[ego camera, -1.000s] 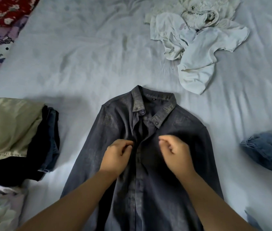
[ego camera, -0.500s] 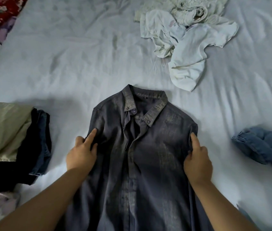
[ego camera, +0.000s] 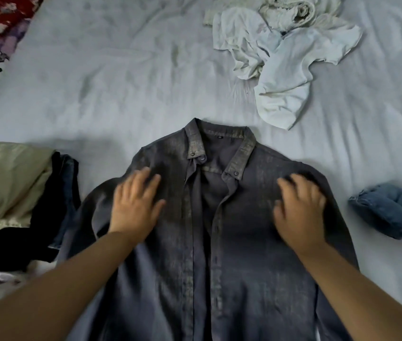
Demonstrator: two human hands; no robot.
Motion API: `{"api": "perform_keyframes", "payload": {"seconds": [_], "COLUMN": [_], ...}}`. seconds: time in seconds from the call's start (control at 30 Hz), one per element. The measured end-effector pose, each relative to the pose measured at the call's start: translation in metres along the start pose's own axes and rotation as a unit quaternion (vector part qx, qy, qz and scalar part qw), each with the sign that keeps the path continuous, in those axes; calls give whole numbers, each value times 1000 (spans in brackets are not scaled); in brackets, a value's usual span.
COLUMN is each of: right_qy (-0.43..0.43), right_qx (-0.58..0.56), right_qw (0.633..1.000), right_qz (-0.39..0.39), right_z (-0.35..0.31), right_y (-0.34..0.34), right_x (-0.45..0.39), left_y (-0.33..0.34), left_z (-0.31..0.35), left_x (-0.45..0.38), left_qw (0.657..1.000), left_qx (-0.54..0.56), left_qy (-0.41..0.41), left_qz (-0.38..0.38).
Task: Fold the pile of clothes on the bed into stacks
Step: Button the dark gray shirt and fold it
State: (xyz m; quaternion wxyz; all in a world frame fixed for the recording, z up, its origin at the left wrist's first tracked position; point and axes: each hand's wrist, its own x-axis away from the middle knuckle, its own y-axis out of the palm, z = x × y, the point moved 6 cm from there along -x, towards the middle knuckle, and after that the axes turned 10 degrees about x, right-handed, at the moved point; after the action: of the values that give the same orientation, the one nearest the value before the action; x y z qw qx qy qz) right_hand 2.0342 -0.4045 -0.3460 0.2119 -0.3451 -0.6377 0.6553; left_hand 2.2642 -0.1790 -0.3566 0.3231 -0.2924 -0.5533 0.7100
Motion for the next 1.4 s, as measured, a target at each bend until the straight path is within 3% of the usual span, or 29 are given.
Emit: {"api": "perform_keyframes", "payload": {"seconds": [0.07, 0.13, 0.2, 0.23, 0.3, 0.33, 0.4, 0.5, 0.67, 0.77, 0.87, 0.93, 1.03, 1.1, 1.17, 1.23, 1.27, 1.33, 1.4], "right_qy": [-52, -71, -76, -75, -50, -22, 15, -11, -71, -48, 16, 53, 54, 69, 139, 191, 216, 257, 247], "right_qx": [-90, -162, -212, -223, -216, -214, -215, -205, -216, -155, -115, -112, -158, -282, -367, -374, -367, -351, -327], "right_qw": [994, 980, 958, 952, 956, 960, 964, 974, 967, 967, 951, 945, 955, 941, 911, 903, 901, 894, 899], "right_qz": [-18, -93, -178, -197, -191, -181, -158, -99, -111, -197, -287, -302, -247, -173, -127, -91, -81, -107, -154], "right_z": [-40, -74, -98, -105, -107, -104, -102, -112, -141, -149, -149, -149, -157, -161, -155, -145, -138, -129, -127], "right_y": [2, 12, 22, 25, 25, 20, 6, -19, -40, -38, -40, -44, -55, -63, -70, -74, -74, -72, -65], "right_x": [21, 51, 83, 100, 127, 138, 160, 193, 256, 295, 328, 338, 339, 332, 324, 321, 320, 321, 327], "left_y": [15, 34, 42, 43, 38, 33, 22, 12, -3, -13, -26, -31, -26, -25, -31, -40, -45, -54, -62], "left_z": [29, 50, 74, 86, 99, 97, 84, 55, -2, -18, -18, -8, 11, 24, 36, 37, 34, 15, -1], "left_x": [14, 32, 46, 55, 77, 88, 116, 178, 287, 316, 326, 323, 315, 303, 292, 290, 293, 303, 319], "left_qw": [990, 957, 928, 897, 841, 836, 880, 943, 950, 956, 944, 917, 839, 777, 711, 690, 701, 779, 847], "left_qx": [123, 242, 331, 397, 488, 498, 445, 321, 222, 193, 252, 316, 466, 557, 632, 650, 635, 530, 386], "left_qy": [-31, -95, -65, -48, -45, -58, -62, -47, -217, -217, -210, -236, -255, -269, -288, -305, -315, -334, -361], "left_qz": [-61, -126, -158, -186, -230, -223, -155, -73, -34, -41, -24, -54, -120, -121, -109, -89, -75, -43, -64]}}
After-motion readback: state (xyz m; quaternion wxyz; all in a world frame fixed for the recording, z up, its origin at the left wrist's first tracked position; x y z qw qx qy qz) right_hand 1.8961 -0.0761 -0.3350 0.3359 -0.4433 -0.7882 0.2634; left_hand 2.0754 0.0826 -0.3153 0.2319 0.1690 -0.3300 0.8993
